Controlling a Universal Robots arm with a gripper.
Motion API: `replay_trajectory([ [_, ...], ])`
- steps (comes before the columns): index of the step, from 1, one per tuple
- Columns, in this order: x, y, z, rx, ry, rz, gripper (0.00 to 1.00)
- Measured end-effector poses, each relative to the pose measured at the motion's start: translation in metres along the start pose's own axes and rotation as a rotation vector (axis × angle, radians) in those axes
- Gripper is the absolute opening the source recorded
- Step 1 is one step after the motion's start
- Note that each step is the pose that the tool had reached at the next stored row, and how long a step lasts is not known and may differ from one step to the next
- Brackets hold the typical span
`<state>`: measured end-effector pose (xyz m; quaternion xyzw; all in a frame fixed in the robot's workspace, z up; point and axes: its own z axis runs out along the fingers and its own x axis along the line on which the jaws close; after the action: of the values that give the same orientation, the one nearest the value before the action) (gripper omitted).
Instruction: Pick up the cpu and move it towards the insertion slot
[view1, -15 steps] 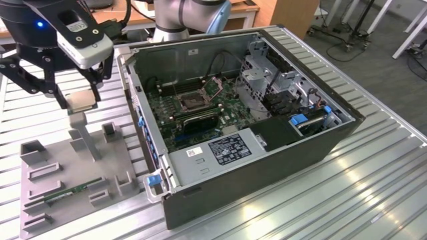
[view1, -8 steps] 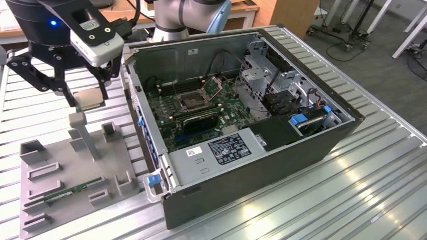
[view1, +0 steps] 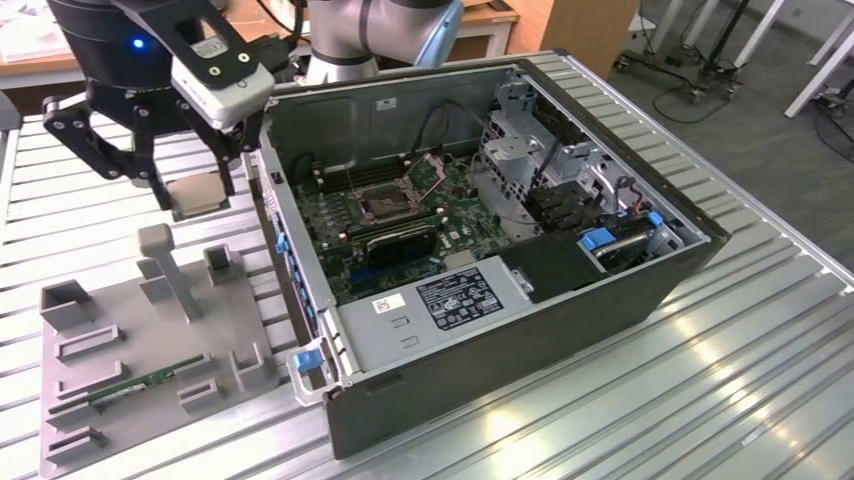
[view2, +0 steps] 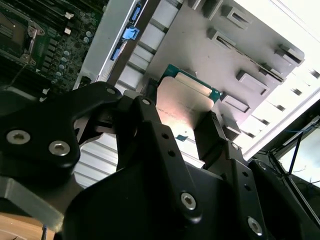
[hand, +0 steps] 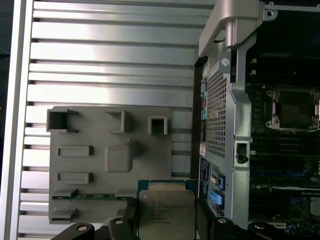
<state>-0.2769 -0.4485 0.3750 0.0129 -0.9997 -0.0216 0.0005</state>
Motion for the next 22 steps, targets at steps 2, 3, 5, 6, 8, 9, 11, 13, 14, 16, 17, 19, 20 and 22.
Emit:
replay_trajectory([
  [2,-0.0035,-0.0001,0.0,0.0,0.0,0.0,0.54],
  [3,-0.0052,-0.0002,0.0,0.0,0.0,0.0,0.54],
  [5,-0.0083,-0.0002,0.0001,0.0,-0.0001,0.0,0.54],
  [6,-0.0099,-0.0003,0.0001,-0.0001,-0.0001,0.0,0.54],
  [8,-0.0132,-0.0003,0.0001,0.0,0.0,0.0,0.54],
  [9,-0.0149,-0.0004,0.0001,0.0,-0.0001,0.0,0.54],
  [11,-0.0185,-0.0005,0.0001,0.0,-0.0001,0.0,0.54],
  [13,-0.0222,-0.0006,0.0001,0.0,-0.0001,0.0,0.54],
  [14,-0.0241,-0.0006,0.0001,0.0,0.0,0.0,0.54],
  [16,-0.0279,-0.0007,0.0001,0.0,0.0,0.0,0.54],
  [17,-0.0295,-0.0008,0.0001,0.0,0.0,0.0,0.54],
  [19,-0.033,-0.0009,0.0002,-0.0001,-0.0001,0.0,0.54],
  [20,-0.0347,-0.0009,0.0002,0.0,0.0,0.0,0.54],
  [22,-0.04,-0.001,0.0002,0.0,0.0,0.0,0.54],
])
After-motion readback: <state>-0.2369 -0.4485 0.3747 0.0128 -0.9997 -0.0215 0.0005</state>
